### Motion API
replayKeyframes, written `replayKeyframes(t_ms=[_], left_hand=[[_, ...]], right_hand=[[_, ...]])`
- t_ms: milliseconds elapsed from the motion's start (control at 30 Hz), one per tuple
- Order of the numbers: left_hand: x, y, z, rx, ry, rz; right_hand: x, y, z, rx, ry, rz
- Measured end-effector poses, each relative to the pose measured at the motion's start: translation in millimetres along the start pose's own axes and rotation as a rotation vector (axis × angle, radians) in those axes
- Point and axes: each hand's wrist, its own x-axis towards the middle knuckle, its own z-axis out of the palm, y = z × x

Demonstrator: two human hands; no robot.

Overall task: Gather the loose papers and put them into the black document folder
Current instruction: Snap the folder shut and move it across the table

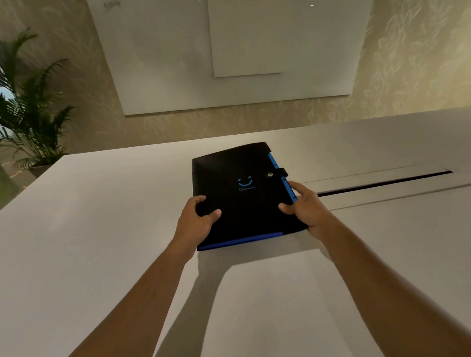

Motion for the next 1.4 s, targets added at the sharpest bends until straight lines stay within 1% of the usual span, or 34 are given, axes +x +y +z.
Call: replayKeyframes(t_ms=[133, 267, 400, 533, 600, 700, 767, 800, 867, 900, 967, 1067, 1133, 1200, 1233, 1300, 1400], left_hand=[[46, 1, 20, 0.095, 0.002, 0.055], [90, -7, 39, 0.215, 0.034, 0.093], [137, -17, 51, 0.3, 0.038, 0.111], [174, -25, 60, 0.377, 0.049, 0.157], [189, -30, 64, 0.418, 0.058, 0.168], [204, -37, 68, 0.576, 0.077, 0.139], [208, -41, 68, 0.762, 0.129, 0.162], [207, -43, 68, 0.816, 0.15, 0.191], [205, -45, 67, 0.782, 0.167, 0.23], [203, -45, 65, 0.724, 0.171, 0.239], [197, -47, 61, 0.61, 0.187, 0.261], [179, -52, 56, 0.545, 0.189, 0.33], [164, -57, 58, 0.579, 0.133, 0.391], [156, -61, 60, 0.674, 0.039, 0.409], [155, -62, 61, 0.727, 0.004, 0.403], [155, -62, 61, 0.774, -0.009, 0.354], [156, -61, 62, 0.813, -0.019, 0.288]], right_hand=[[52, 3, -1, -0.084, 0.102, -0.027], [94, 9, 6, -0.357, 0.19, -0.119], [137, 14, 9, -0.525, 0.196, -0.174], [174, 29, 14, -0.638, 0.18, -0.167], [188, 36, 17, -0.686, 0.203, -0.188], [200, 44, 20, -0.778, 0.224, -0.204], [202, 47, 20, -0.934, 0.222, -0.224], [201, 49, 19, -1.046, 0.232, -0.251], [196, 53, 19, -1.221, 0.283, -0.309], [192, 52, 20, -1.247, 0.315, -0.331], [181, 52, 26, -1.224, 0.356, -0.379], [164, 51, 41, -1.214, 0.319, -0.441], [153, 53, 52, -1.222, 0.246, -0.4], [147, 58, 58, -1.256, 0.202, -0.364], [145, 61, 60, -1.284, 0.19, -0.36], [143, 67, 63, -1.335, 0.164, -0.351], [145, 71, 64, -1.314, 0.132, -0.301]])
